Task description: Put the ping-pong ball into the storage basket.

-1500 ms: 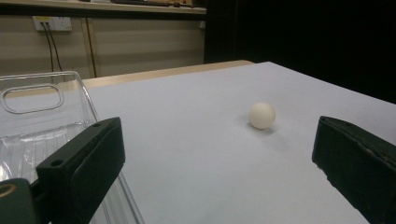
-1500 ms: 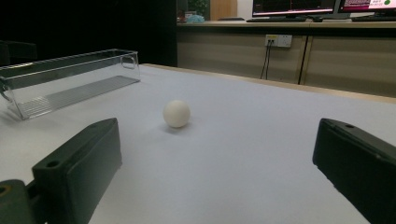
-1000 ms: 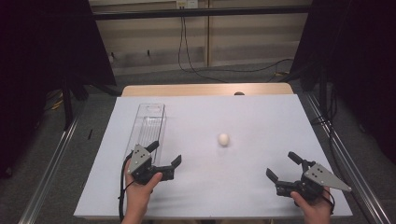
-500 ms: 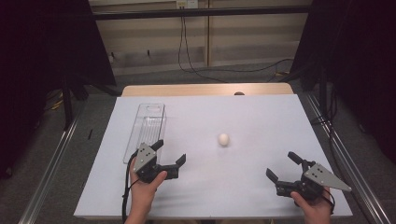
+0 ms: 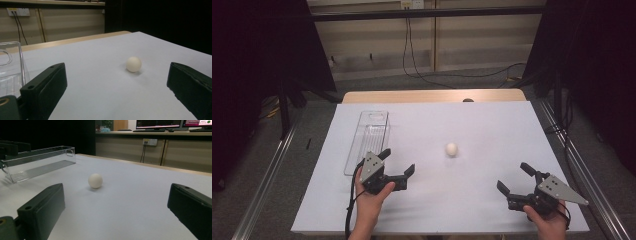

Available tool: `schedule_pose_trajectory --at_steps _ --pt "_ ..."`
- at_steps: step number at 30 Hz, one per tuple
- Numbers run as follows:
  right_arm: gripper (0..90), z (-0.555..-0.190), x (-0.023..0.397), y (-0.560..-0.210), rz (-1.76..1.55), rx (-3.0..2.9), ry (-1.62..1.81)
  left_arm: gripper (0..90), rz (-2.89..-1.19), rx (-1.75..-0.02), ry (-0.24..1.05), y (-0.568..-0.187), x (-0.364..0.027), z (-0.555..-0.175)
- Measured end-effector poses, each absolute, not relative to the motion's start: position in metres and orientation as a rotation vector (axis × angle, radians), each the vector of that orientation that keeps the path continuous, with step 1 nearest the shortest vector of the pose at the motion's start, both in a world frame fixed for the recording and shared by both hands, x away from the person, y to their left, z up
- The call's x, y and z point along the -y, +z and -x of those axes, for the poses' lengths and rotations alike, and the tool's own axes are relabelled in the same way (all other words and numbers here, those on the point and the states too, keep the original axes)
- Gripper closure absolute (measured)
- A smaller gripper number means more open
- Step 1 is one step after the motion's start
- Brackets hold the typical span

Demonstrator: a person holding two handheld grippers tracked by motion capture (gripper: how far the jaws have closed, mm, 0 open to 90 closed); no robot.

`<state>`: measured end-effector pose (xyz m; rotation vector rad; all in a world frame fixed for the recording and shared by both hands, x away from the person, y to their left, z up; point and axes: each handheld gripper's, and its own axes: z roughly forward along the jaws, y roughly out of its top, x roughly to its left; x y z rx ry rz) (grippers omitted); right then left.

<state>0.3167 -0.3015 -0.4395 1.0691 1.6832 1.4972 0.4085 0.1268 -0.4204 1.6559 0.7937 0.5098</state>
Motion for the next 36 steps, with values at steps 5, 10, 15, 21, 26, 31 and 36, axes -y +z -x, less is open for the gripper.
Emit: schedule_pose_trajectory --at_steps 5,10,15,21,26,31,36 --pt "0.7 -0.317 0.302 -0.439 -1.068 -1.682 1.498 2.9 -1.666 -0.788 0.507 -0.421 -0.124 -0.410" --pt "0.7 -0.317 0.302 -0.440 -1.068 -1.683 1.497 2.9 -1.666 -0.781 0.493 -0.422 -0.119 -0.412" --pt "0.8 -0.317 0.302 -0.439 -1.073 -1.673 1.501 2.8 -1.672 -0.785 0.487 -0.422 -0.115 -0.413" --pt "0.8 -0.317 0.302 -0.439 -1.070 -1.671 1.501 2.8 -1.680 -0.781 0.485 -0.422 -0.111 -0.415" --pt "0.7 -0.317 0.302 -0.439 -1.073 -1.671 1.500 2.8 -1.677 -0.781 0.471 -0.423 -0.106 -0.417" --pt "0.7 -0.317 0.302 -0.439 -1.069 -1.675 1.498 2.8 -1.682 -0.775 0.465 -0.424 -0.103 -0.418" --pt "0.8 -0.317 0.302 -0.439 -1.067 -1.673 1.501 2.8 -1.694 -0.779 0.465 -0.425 -0.100 -0.420"
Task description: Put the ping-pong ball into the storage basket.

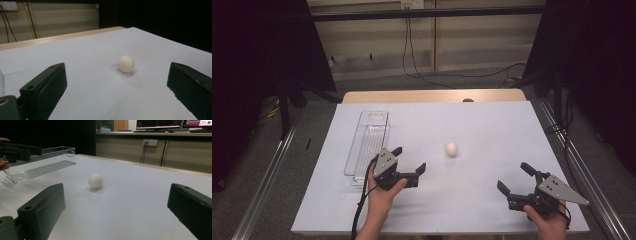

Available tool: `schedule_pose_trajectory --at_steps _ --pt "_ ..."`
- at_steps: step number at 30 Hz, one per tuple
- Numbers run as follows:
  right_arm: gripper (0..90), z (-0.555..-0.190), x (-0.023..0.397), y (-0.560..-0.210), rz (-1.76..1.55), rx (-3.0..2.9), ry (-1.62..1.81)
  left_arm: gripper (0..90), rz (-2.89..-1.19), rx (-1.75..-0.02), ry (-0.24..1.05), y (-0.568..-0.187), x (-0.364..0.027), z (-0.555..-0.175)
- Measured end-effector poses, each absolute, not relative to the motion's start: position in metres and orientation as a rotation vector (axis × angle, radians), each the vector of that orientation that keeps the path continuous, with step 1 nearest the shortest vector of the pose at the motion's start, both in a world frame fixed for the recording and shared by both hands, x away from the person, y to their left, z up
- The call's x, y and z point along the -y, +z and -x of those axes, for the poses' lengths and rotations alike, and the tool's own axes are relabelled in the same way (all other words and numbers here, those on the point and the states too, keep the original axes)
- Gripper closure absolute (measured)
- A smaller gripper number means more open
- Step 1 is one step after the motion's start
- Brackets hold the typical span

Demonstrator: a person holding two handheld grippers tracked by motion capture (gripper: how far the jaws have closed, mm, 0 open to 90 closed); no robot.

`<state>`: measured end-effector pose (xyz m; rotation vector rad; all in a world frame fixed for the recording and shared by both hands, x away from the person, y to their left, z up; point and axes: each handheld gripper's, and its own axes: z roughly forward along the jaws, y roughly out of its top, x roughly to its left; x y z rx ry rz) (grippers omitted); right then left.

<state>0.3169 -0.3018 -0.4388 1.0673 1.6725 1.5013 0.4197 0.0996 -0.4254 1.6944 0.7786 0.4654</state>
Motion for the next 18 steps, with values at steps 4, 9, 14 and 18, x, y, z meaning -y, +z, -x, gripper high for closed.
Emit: schedule_pose_trajectory --at_steps 4,9,14,18 --pt "0.8 -0.317 0.302 -0.439 -1.063 -1.680 1.498 2.8 -1.703 -0.776 0.465 -0.426 -0.097 -0.421" --pt "0.8 -0.316 0.302 -0.438 -1.059 -1.688 1.496 2.8 -1.711 -0.775 0.461 -0.426 -0.093 -0.422" --pt "0.7 -0.316 0.303 -0.438 -1.054 -1.688 1.493 2.8 -1.720 -0.772 0.452 -0.428 -0.090 -0.424" --pt "0.8 -0.316 0.303 -0.438 -1.056 -1.683 1.496 2.8 -1.714 -0.778 0.447 -0.429 -0.087 -0.425"
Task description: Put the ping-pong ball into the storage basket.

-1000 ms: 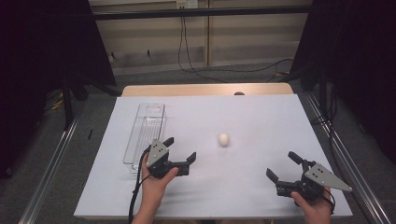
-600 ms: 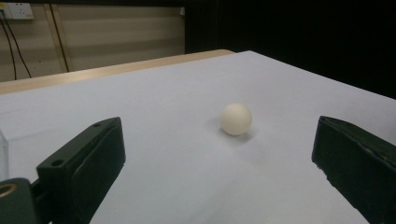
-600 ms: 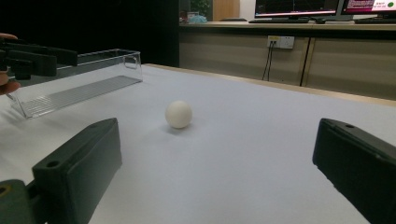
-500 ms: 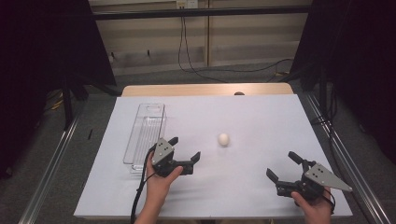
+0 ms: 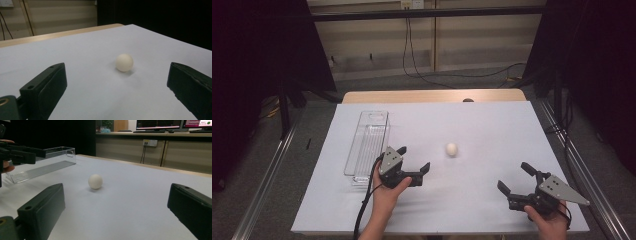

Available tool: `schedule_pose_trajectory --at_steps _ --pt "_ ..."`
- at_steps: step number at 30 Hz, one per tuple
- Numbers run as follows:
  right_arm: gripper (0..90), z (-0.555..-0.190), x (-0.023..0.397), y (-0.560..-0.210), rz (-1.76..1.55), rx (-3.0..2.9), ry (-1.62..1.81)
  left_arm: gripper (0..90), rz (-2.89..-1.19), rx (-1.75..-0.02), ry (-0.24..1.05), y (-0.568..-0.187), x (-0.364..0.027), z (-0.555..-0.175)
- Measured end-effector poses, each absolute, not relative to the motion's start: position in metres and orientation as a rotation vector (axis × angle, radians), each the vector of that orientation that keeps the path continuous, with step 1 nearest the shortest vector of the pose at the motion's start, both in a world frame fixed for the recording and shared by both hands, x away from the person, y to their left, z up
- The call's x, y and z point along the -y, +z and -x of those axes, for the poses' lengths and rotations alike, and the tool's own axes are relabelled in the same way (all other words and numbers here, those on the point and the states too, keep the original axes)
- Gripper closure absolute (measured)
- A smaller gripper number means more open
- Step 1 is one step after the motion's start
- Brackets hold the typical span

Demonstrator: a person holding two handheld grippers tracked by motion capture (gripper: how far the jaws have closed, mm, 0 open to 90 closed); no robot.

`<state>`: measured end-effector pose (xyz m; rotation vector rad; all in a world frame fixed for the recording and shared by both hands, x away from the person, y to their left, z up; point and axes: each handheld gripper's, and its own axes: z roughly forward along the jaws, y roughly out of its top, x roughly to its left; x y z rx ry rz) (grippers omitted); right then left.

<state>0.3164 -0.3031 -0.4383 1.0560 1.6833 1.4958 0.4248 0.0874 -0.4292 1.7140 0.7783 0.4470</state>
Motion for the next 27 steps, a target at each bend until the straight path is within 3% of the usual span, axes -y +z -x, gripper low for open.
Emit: schedule_pose_trajectory --at_steps 27 --pt "1.0 -0.317 0.304 -0.437 -1.058 -1.678 1.502 2.8 -1.737 -0.774 0.427 -0.433 -0.074 -0.435"
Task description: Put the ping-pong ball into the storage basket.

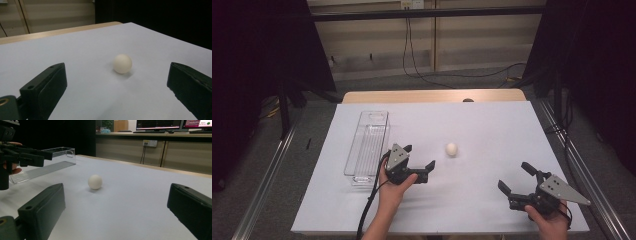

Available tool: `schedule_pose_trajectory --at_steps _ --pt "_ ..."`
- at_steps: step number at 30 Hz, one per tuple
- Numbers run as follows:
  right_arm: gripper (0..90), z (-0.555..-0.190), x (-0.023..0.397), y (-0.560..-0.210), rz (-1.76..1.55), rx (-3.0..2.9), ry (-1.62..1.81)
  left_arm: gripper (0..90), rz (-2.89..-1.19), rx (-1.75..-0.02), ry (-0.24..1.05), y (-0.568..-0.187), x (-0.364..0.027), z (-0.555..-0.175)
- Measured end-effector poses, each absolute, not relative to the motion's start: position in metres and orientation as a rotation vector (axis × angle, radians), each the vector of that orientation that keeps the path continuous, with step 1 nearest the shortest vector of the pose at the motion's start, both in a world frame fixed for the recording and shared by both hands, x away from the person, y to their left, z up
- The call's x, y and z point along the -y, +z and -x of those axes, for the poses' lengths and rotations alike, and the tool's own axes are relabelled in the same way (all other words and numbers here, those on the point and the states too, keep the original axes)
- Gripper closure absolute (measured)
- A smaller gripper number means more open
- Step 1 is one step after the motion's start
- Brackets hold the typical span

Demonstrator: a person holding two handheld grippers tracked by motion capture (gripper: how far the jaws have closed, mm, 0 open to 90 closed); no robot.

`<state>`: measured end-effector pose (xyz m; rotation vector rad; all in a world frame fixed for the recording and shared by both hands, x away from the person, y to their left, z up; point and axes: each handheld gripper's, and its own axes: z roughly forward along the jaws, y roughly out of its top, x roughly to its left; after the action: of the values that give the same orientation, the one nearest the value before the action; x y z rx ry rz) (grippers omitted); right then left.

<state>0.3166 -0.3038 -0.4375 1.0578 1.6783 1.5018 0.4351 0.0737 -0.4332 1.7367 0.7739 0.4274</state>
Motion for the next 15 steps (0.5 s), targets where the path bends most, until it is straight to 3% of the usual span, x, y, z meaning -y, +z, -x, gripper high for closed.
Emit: schedule_pose_trajectory --at_steps 15 --pt "1.0 -0.3166 0.3032 -0.4373 -1.056 -1.682 1.501 2.8 -1.746 -0.785 0.419 -0.4348 -0.0675 -0.4403"
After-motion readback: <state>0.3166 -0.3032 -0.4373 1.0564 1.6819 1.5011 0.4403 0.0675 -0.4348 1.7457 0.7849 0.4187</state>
